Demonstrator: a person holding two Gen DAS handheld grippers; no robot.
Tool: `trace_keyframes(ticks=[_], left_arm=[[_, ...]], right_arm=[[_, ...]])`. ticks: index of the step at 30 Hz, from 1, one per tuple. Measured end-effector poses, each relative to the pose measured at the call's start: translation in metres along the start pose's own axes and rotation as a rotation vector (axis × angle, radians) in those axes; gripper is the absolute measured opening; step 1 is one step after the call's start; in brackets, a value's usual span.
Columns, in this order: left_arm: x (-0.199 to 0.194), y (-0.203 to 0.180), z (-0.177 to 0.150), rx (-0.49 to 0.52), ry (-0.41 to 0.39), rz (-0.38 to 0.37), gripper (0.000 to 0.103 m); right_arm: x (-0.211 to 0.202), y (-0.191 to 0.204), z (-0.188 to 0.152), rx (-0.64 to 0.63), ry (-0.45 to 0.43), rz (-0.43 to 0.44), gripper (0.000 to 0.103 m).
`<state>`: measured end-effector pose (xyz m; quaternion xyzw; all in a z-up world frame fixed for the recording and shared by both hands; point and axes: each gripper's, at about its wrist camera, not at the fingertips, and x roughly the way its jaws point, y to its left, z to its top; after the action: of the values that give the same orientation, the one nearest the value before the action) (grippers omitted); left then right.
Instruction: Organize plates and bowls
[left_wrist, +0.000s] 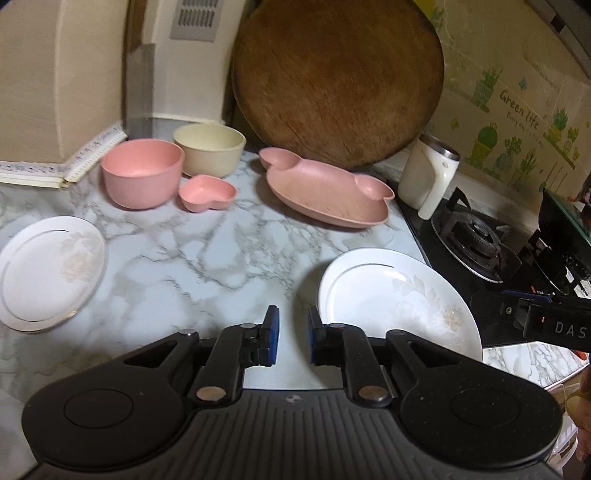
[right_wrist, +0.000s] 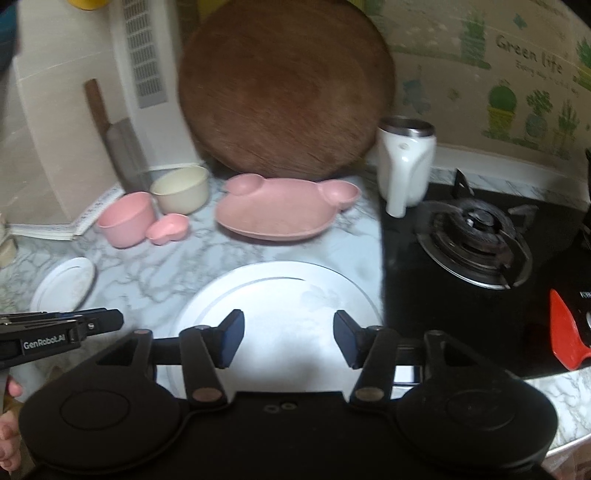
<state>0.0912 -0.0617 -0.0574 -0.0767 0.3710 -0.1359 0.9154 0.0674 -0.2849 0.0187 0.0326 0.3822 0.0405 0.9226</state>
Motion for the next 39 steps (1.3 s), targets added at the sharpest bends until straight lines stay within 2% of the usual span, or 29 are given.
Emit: trace_keyframes(ticks=[1, 3, 5, 10, 12, 18, 20, 23, 32, 39], left_arm=[[-0.004, 0.003, 0.000, -0.005, -0.010, 0.003, 0.025], [-0.013, 0.010, 0.000, -0.018, -0.033, 0.014, 0.046], [-0.023, 0.016, 0.001, -0.022, -0.066, 0.034, 0.055], [-0.045, 0.033, 0.001, -0.037, -0.117, 0.085, 0.060], [-0.053, 0.040, 0.000, -0.041, -0.135, 0.110, 0.065], [-0.072, 0.063, -0.002, -0.067, -0.166, 0.183, 0.067], [-0.078, 0.071, -0.003, -0.074, -0.176, 0.207, 0.068], [-0.087, 0.083, -0.005, -0.093, -0.192, 0.249, 0.078], [-0.101, 0.124, -0.003, -0.182, -0.191, 0.313, 0.080], [-0.090, 0.156, 0.006, -0.212, -0.140, 0.385, 0.080]], right_arm=[[-0.001, 0.005, 0.001, -0.006, -0.005, 0.010, 0.059], [-0.002, 0.014, 0.003, -0.017, -0.012, 0.034, 0.061], [-0.002, 0.024, 0.005, -0.031, -0.019, 0.053, 0.062], [-0.006, 0.051, 0.008, -0.074, -0.063, 0.094, 0.075], [-0.006, 0.062, 0.010, -0.086, -0.070, 0.115, 0.082], [-0.001, 0.098, 0.015, -0.144, -0.072, 0.177, 0.094], [0.003, 0.109, 0.017, -0.157, -0.067, 0.193, 0.095], [0.009, 0.125, 0.018, -0.165, -0.057, 0.204, 0.101], [0.031, 0.163, 0.027, -0.188, -0.012, 0.262, 0.103], [0.067, 0.192, 0.042, -0.233, 0.037, 0.316, 0.103]])
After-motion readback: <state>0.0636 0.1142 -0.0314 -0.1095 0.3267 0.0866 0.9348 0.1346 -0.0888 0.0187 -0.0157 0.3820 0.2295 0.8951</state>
